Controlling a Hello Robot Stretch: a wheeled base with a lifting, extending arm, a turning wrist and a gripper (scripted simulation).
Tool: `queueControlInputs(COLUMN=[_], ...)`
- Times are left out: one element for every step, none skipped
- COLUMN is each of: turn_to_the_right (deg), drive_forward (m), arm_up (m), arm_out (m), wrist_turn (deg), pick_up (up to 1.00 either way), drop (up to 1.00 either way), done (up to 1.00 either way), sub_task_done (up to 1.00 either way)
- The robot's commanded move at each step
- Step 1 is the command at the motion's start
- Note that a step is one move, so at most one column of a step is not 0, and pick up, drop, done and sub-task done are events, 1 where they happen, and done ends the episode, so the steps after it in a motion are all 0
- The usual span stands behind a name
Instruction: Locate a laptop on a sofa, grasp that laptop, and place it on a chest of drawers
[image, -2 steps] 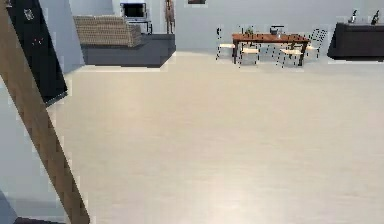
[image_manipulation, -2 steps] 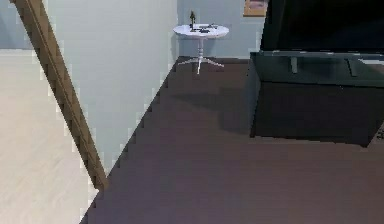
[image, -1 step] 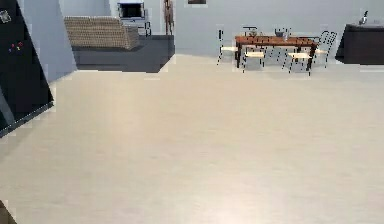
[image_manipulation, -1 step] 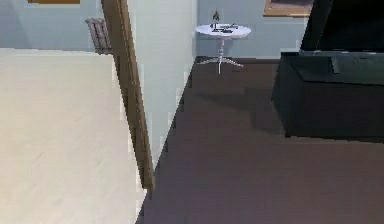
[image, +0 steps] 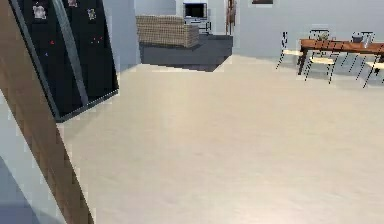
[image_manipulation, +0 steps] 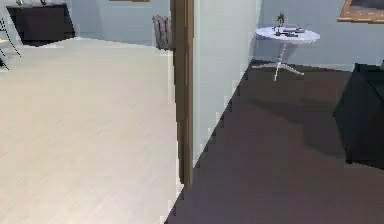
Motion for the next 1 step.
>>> queueControlInputs(turn_to_the_right=[0.0], drive_forward=[1.0], arm_up=[0.0], arm_out=[0.0], wrist_turn=[0.0], pick_up=[0.0], drop=[0.0], done=[0.0], sub_task_done=[0.0])
